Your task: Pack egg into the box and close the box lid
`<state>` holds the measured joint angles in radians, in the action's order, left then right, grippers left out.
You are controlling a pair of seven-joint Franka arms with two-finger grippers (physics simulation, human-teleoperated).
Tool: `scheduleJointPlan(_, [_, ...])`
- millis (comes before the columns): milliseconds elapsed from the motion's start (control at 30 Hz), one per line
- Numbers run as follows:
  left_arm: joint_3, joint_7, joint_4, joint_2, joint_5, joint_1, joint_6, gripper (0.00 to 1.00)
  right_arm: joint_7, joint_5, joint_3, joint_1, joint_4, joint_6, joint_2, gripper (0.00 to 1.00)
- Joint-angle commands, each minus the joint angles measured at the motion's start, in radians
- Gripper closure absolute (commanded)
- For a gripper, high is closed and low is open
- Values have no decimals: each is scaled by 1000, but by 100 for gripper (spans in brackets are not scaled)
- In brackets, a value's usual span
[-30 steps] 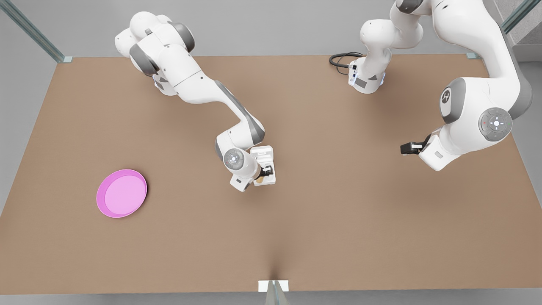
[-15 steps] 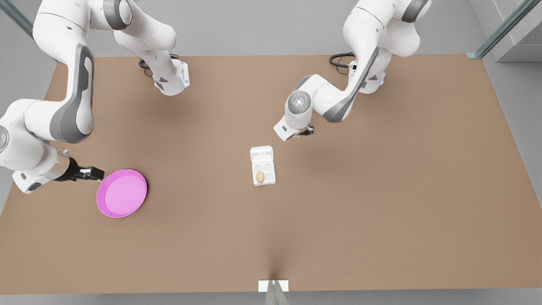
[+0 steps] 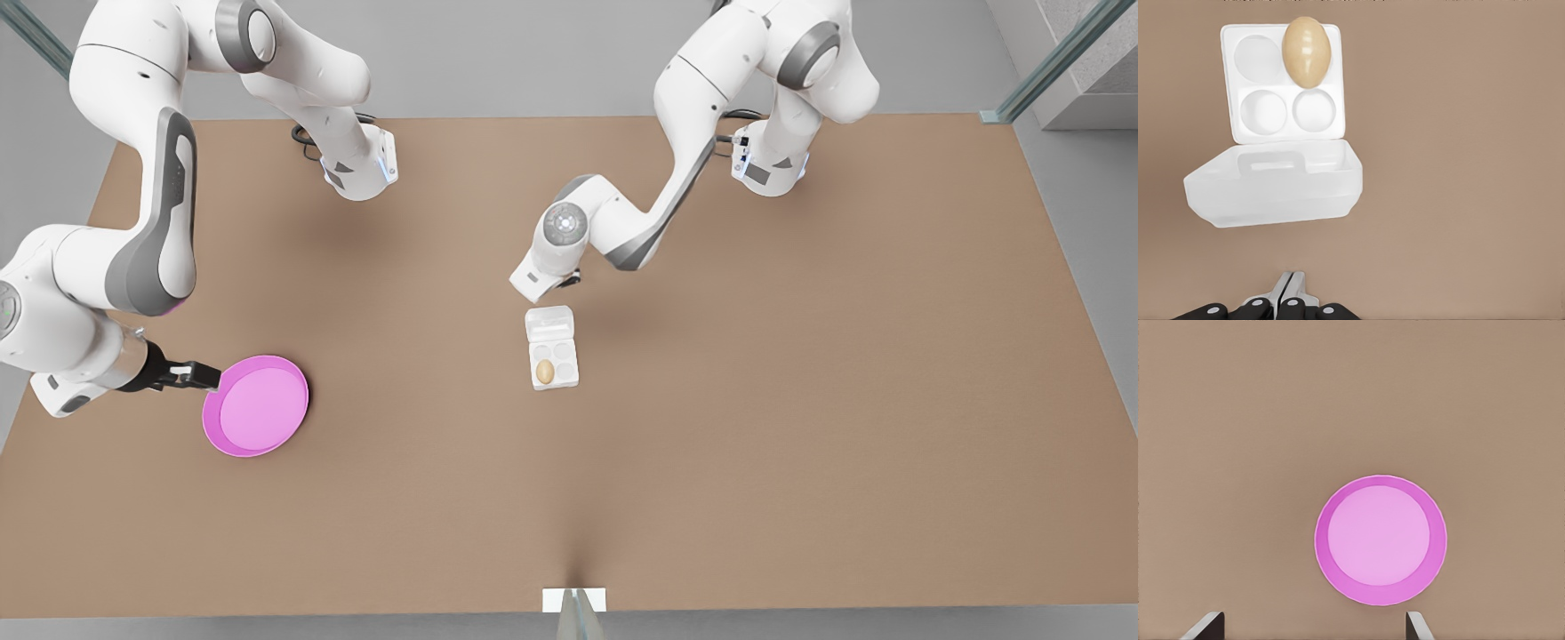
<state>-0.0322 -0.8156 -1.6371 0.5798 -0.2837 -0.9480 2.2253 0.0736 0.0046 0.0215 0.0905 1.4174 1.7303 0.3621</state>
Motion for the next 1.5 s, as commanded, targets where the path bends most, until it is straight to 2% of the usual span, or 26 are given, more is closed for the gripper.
scheduleJointPlan(0, [0, -4, 9, 5, -8, 0, 2, 79, 0, 0, 0, 0, 0, 0, 0, 0])
scheduleJointPlan(600, [-12, -7, 209, 153, 11, 9, -9, 79, -2, 0, -2, -11, 0, -8, 0, 0])
scheduleJointPlan(967, [-55, -10, 494, 321, 52, 22, -53, 79, -2, 0, -2, -6, 0, 0, 0, 0])
scheduleJointPlan(1100, [-58, -10, 582, 327, 80, 52, -130, 79, -2, -2, 0, -5, 0, 0, 1, 0])
scheduleJointPlan(1133, [-69, -10, 603, 276, 80, 71, -240, 72, -2, -3, -2, -5, 2, 0, 1, 0])
scheduleJointPlan(1167, [-103, -5, 620, 187, 109, 103, -407, 0, -2, -3, -2, -5, 2, 0, 1, 0])
scheduleJointPlan(1200, [-152, 130, 617, 101, 113, 178, -573, 0, -2, -3, 0, -5, 2, 0, 1, 0])
scheduleJointPlan(1233, [-287, 372, 611, 38, 107, 216, -725, 0, -2, -3, -2, -5, 2, 0, 3, 0])
scheduleJointPlan(1267, [-445, 538, 606, 20, 49, 230, -793, 0, -2, -3, -2, -5, 2, 0, 3, 0])
scheduleJointPlan(1300, [-557, 631, 573, -1, -8, 236, -811, 0, -2, -3, 0, -5, 2, 0, 3, 0])
scheduleJointPlan(1333, [-516, 696, 498, -87, -3, 366, -817, 0, -2, -3, -2, -5, 2, 0, 5, 0])
scheduleJointPlan(1367, [-101, 685, 418, -217, 250, 661, -808, 0, -2, -3, -2, -5, 2, 2, 8, 0])
scheduleJointPlan(1400, [54, 684, 243, -360, 330, 796, -748, 0, -2, -3, -2, -5, 0, 2, 8, 0])
scheduleJointPlan(1433, [72, 685, 192, -442, 334, 825, -766, 0, 2, -15, 0, -2, 0, 2, 9, 0])
scheduleJointPlan(1467, [74, 682, 186, -459, 336, 825, -783, 0, 0, -12, 0, 0, -2, 2, 15, 0])
